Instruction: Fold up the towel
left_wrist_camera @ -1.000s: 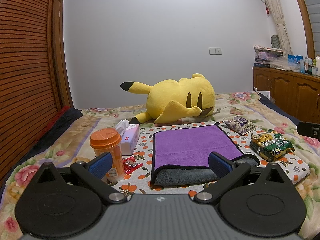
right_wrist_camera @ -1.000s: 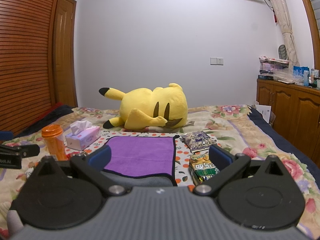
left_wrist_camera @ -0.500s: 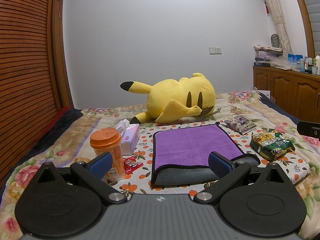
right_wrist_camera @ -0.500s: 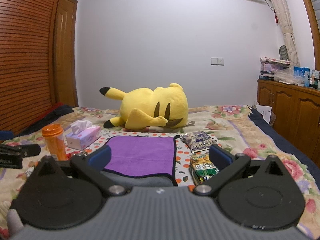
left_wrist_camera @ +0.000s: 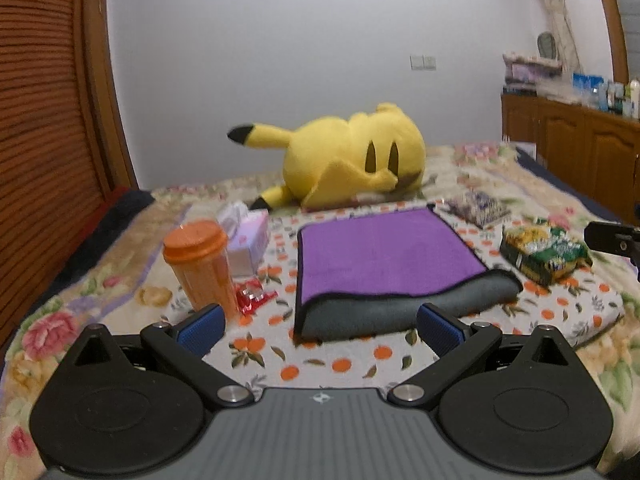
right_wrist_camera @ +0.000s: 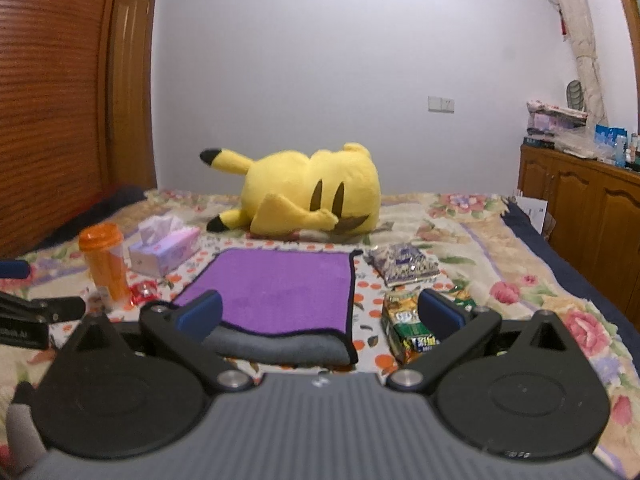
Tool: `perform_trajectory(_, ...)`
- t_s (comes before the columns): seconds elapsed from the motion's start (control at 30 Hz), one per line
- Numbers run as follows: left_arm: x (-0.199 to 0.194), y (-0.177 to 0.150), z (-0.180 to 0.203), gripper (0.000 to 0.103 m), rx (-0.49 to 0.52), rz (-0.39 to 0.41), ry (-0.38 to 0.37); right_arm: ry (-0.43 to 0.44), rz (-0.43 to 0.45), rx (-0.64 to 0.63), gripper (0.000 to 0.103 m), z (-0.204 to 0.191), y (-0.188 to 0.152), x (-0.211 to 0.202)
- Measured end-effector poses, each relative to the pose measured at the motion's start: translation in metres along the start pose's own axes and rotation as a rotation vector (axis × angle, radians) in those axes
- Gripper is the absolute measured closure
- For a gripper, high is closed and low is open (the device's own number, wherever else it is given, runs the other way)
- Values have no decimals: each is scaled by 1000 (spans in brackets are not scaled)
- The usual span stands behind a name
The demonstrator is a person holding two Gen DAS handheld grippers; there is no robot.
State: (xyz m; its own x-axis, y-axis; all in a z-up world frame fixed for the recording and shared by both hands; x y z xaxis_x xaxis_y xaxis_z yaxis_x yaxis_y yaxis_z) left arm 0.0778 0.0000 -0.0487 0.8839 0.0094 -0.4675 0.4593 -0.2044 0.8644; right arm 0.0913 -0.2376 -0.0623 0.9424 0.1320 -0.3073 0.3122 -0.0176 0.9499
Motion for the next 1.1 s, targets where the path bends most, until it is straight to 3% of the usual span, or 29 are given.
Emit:
perform_trajectory(0.23,23,0,3,0,13,-52,-13,9,-60,-21,0,-2,-1,17)
perform_trajectory(0.5,44,10,-5,0,13,-79,-20,70,-132,-67,0,-12,15,38)
perform_trajectory(0.87,74,24,-20,0,16,-99,-51,90,-184,-96,0,-6,34,62)
perform_trajectory(1.1,98,23,-21,5,34,-131,-90,113,-233,-83,7,-7,27,83)
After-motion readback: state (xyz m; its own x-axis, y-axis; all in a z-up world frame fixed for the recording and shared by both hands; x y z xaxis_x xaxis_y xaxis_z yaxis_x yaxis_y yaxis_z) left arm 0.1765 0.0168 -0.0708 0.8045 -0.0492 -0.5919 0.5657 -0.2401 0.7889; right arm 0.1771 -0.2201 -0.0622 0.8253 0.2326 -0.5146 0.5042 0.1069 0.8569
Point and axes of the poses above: each gripper's, at about its wrist camera, not at the fingertips, and x roughly the way its jaws point, z to its right, y to its top, the point moved 6 cm from there along x, roughly the way its jaws point, and after that the axes turned 3 degrees about x, right-handed, at the moved point
